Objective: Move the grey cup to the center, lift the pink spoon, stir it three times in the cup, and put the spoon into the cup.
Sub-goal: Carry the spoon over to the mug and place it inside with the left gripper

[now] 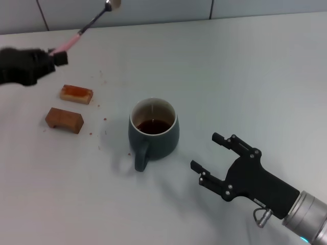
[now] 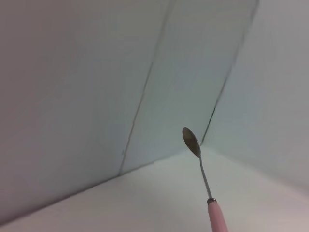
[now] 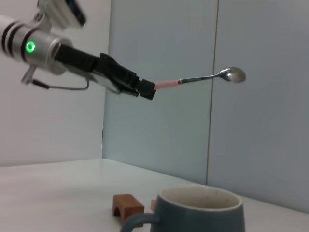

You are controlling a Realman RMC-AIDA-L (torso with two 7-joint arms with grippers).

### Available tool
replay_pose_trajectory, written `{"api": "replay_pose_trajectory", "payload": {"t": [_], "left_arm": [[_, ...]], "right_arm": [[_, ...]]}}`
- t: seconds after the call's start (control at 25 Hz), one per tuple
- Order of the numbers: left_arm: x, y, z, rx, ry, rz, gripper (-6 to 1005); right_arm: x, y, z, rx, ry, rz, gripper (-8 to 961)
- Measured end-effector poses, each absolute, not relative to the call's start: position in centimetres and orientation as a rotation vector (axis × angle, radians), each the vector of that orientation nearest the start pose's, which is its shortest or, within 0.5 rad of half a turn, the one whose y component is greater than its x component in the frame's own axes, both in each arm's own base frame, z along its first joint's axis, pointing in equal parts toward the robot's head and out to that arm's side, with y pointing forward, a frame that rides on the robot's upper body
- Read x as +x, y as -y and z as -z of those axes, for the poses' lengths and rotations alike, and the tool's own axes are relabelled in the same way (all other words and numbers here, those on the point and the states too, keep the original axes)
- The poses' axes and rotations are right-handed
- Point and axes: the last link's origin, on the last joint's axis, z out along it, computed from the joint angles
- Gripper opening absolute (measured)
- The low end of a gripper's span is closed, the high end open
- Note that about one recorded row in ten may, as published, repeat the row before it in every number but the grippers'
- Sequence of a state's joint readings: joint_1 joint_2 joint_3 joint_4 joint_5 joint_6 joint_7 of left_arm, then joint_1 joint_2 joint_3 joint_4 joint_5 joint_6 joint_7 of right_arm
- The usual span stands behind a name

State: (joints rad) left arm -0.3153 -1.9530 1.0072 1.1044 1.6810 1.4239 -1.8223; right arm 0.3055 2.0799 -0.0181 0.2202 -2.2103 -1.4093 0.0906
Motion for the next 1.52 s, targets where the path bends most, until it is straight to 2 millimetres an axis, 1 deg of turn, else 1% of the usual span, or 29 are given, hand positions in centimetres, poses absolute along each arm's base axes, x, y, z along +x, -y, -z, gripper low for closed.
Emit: {"api": "replay_pose_trajectory", "payload": {"t": [0.04, 0.08, 0.12, 0.16, 0.24, 0.28, 0.32, 0.36, 0.4, 0.44, 0.48, 0.6, 0.68, 0.88, 0.96, 1.0, 1.08, 1.32, 1.4, 1.52], "left_arm": [[-24.9, -33.8, -8.9, -2.517, 0.736, 0.663, 125], [-24.2, -34.0, -9.3, -2.537, 0.674, 0.601, 125], [-22.3, -34.1, -10.2, -2.575, 0.530, 0.487, 125], [-22.3, -34.1, -10.2, -2.575, 0.530, 0.487, 125], [-20.5, -34.0, -11.0, -2.596, 0.400, 0.387, 125], [-19.3, -33.9, -11.5, -2.608, 0.311, 0.323, 124], [-18.8, -33.8, -11.6, -2.620, 0.270, 0.290, 124], [-18.8, -33.8, -11.6, -2.620, 0.270, 0.290, 124], [-17.6, -33.5, -11.9, -2.639, 0.181, 0.223, 124], [-17.6, -33.5, -11.9, -2.639, 0.181, 0.223, 124], [-17.2, -33.4, -12.1, -2.643, 0.148, 0.198, 124], [-15.5, -32.7, -12.5, -2.664, 0.017, 0.108, 124], [-15.1, -32.5, -12.4, -2.671, -0.012, 0.082, 124], [-13.5, -32.2, -12.0, -2.689, -0.113, -0.078, 125], [-12.8, -32.2, -11.3, -2.698, -0.153, -0.152, 125], [-12.3, -32.2, -10.6, -2.702, -0.198, -0.230, 125], [-11.8, -32.3, -10.0, -2.701, -0.242, -0.300, 125], [-11.2, -32.5, -9.3, -2.697, -0.305, -0.402, 125], [-11.0, -32.3, -9.2, -2.689, -0.357, -0.462, 125], [-10.9, -32.0, -9.0, -2.679, -0.391, -0.512, 124]], "right_arm": [[29.0, -20.9, 10.4, -2.279, -0.254, -0.848, 756], [29.0, -20.9, 10.4, -2.276, -0.254, -0.851, 756], [28.9, -21.0, 10.2, -2.265, -0.253, -0.863, 756], [28.9, -21.0, 10.2, -2.265, -0.253, -0.863, 756], [28.7, -21.1, 10.0, -2.248, -0.251, -0.881, 755], [28.6, -21.1, 10.0, -2.244, -0.251, -0.884, 755], [28.6, -21.2, 10.0, -2.242, -0.251, -0.885, 755], [28.6, -21.2, 10.0, -2.242, -0.251, -0.885, 755], [28.6, -21.2, 10.0, -2.238, -0.253, -0.887, 755], [28.6, -21.2, 10.0, -2.238, -0.253, -0.887, 755], [28.6, -21.2, 10.0, -2.236, -0.253, -0.888, 755], [28.8, -21.1, 9.8, -2.218, -0.265, -0.884, 755], [28.8, -21.1, 9.8, -2.212, -0.268, -0.883, 755], [28.9, -21.2, 9.7, -2.197, -0.274, -0.879, 755], [29.1, -21.2, 9.6, -2.190, -0.279, -0.874, 755], [29.2, -21.1, 9.5, -2.184, -0.285, -0.872, 755], [29.2, -21.1, 9.5, -2.180, -0.288, -0.871, 755], [29.5, -20.7, 9.5, -2.171, -0.306, -0.864, 755], [29.6, -20.6, 9.5, -2.169, -0.312, -0.863, 755], [29.6, -20.4, 9.6, -2.167, -0.318, -0.862, 755]]}}
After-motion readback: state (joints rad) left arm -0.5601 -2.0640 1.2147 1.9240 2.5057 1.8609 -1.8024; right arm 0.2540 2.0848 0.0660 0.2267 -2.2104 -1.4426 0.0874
